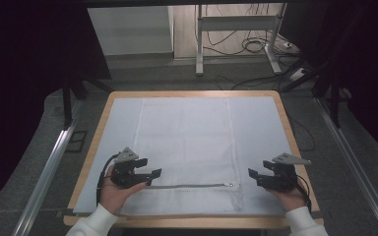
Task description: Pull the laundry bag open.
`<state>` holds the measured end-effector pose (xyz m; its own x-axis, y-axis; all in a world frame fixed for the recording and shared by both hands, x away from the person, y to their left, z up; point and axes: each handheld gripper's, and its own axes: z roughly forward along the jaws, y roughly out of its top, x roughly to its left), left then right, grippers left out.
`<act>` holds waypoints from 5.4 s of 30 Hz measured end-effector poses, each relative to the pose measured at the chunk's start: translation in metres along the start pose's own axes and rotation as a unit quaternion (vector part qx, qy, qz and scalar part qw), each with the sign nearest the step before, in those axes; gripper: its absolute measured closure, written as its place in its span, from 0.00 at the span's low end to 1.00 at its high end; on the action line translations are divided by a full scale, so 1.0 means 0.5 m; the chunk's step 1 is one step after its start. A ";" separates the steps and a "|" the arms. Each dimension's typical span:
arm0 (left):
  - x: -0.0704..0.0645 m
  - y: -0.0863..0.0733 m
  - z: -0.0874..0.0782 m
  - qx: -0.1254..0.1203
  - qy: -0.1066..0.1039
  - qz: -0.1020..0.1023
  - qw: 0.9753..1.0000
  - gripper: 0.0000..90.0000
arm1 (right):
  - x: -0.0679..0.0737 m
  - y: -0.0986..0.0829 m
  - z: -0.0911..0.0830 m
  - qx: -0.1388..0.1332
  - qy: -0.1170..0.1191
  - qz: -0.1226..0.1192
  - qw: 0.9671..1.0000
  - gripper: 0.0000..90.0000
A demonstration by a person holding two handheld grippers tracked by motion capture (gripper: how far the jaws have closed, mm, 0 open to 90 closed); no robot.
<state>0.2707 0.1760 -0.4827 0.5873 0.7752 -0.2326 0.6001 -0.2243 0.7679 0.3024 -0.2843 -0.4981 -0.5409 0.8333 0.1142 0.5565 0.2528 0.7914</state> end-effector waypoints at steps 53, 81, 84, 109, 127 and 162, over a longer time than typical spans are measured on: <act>-0.170 0.049 0.166 0.055 -0.132 0.018 0.990 0.43 | -0.007 -0.025 -0.019 -0.001 -0.036 -0.019 0.999 0.32; -0.214 0.056 0.218 0.076 -0.137 0.034 0.987 0.46 | -0.006 -0.026 -0.019 0.001 -0.041 -0.020 0.999 0.32; -0.216 0.056 0.225 0.077 -0.140 0.028 0.987 0.46 | -0.006 -0.026 -0.019 0.001 -0.041 -0.020 0.999 0.32; -0.237 0.080 0.290 0.106 -0.180 -0.013 0.978 0.52 | -0.010 -0.026 -0.022 -0.005 -0.051 -0.018 0.999 0.32; -0.235 0.078 0.317 0.126 -0.184 -0.035 0.974 0.64 | -0.011 -0.025 -0.023 -0.007 -0.057 -0.020 0.998 0.32; -0.264 0.065 0.343 0.135 -0.151 -0.007 0.979 0.90 | -0.014 -0.023 -0.029 -0.017 -0.069 -0.018 0.997 0.32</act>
<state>0.3061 -0.0349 -0.5294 0.6879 0.5782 -0.4386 0.7065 -0.3951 0.5872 0.2904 -0.3005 -0.4994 -0.4664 0.8845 0.0044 0.5155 0.2678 0.8140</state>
